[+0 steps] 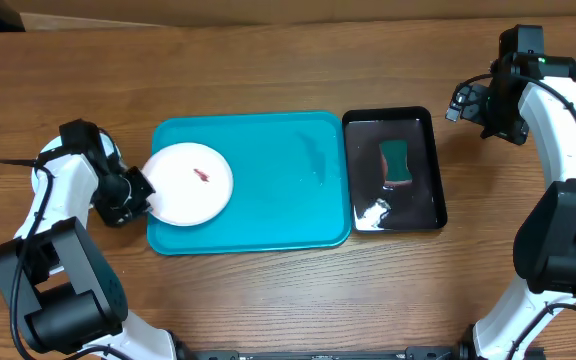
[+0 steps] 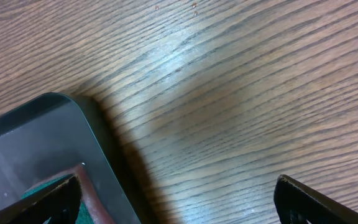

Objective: Clean dirty plates on tray and stack at the side
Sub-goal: 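Grip the white plate rim and drag it right toward the tray center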

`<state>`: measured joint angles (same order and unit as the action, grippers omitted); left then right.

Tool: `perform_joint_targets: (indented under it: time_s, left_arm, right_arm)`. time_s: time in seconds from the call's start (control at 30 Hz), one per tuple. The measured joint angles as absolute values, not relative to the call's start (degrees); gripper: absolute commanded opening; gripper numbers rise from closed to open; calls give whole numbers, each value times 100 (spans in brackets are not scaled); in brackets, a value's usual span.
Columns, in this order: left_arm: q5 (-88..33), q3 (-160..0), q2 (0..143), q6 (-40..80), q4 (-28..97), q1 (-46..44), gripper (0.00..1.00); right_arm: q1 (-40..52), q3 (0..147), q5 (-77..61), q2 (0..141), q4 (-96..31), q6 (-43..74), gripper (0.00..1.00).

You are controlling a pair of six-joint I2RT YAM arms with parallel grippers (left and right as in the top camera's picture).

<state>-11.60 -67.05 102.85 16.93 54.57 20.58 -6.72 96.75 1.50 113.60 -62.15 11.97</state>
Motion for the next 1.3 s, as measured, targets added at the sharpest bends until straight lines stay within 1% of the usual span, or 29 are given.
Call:
perform_joint_targets:
  time_s: [0.1, 0.23, 0.43, 0.63, 0.9, 1.1, 1.17, 1.2, 1.23, 1.3]
  left_arm:
    - [-1518, -6702, 10285, 1608, 5677, 1918, 4]
    - [-1745, -6702, 10285, 1584, 5719, 1487, 4]
    - [-1872, -6700, 10285, 1688, 5406, 685, 4]
    - [-1896, -6698, 10285, 1979, 5059, 132, 4]
    - [-1678, -6698, 10285, 2333, 4943, -342, 4]
    - [-1317, -6698, 10285, 2657, 4884, -416, 4]
    - [-1243, -6698, 10285, 2720, 4838, -414, 19]
    - [-1212, -6698, 10285, 2775, 4825, -414, 25]
    - [-1192, -6698, 10285, 2766, 4816, -414, 26]
    - [-1149, -6698, 10285, 2849, 4814, -414, 24]
  right_arm:
    - [-672, 9675, 150, 11360, -6213, 1201, 100]
    - [-672, 9675, 148, 11360, -6213, 1197, 100]
    - [-672, 9675, 148, 11360, -6217, 1197, 100]
    - [-672, 9675, 150, 11360, -6213, 1199, 100]
    - [-672, 9675, 150, 11360, -6215, 1197, 100]
    - [-672, 9675, 150, 11360, -6215, 1197, 100]
    - [-670, 9675, 150, 11360, -6217, 1199, 100]
    - [-672, 9675, 150, 11360, -6215, 1197, 100]
    - [-672, 9675, 150, 11360, -6217, 1199, 100]
    - [-670, 9675, 150, 11360, -6215, 1197, 100]
